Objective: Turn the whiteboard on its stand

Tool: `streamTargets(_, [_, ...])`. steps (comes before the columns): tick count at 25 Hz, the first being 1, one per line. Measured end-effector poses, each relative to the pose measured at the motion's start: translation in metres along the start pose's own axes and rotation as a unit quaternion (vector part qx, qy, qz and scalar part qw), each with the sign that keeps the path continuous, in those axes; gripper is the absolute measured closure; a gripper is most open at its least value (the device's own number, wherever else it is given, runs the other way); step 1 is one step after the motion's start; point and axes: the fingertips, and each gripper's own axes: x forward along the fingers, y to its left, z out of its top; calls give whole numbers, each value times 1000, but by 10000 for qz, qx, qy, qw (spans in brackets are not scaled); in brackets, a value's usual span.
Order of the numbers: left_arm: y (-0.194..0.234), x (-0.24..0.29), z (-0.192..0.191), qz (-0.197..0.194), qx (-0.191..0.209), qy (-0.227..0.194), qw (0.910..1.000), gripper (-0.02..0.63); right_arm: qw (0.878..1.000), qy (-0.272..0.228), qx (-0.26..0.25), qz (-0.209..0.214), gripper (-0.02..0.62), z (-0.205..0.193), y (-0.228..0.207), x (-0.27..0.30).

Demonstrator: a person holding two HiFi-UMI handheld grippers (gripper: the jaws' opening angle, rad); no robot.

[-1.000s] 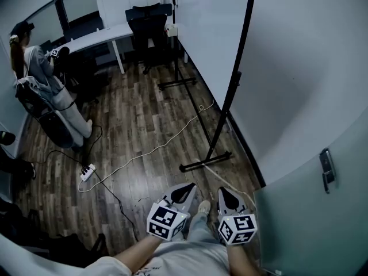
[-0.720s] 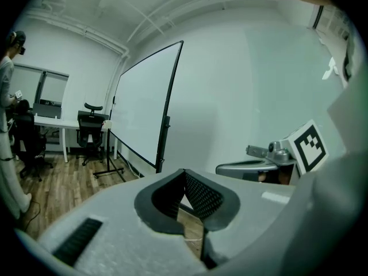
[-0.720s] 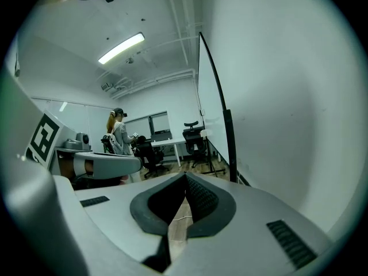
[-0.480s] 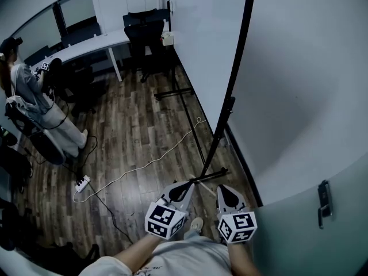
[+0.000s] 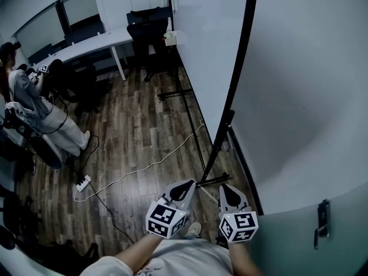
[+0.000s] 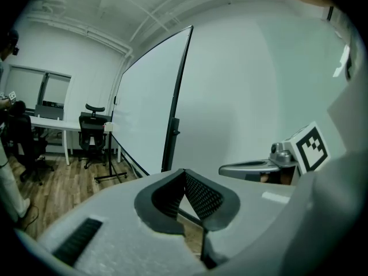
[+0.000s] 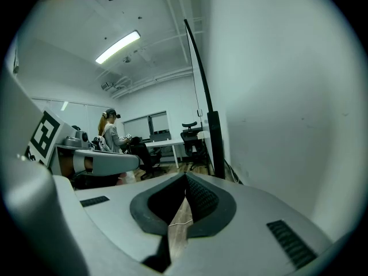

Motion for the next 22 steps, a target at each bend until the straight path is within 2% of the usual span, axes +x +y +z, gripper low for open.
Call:
streamTargets(4, [16,7,5,23,-2,27,10000,595,10000,-1,28,-31,589,5,-4,16])
streamTargets(9, [29,22,12,-178,119,114,9997,595,9998,-72,21,-159,589,20,-8,38])
streamTargets(22, [64,45,34,-336,125,-8,9994,595,9992,-110,-144,-369,589,41,-15,74])
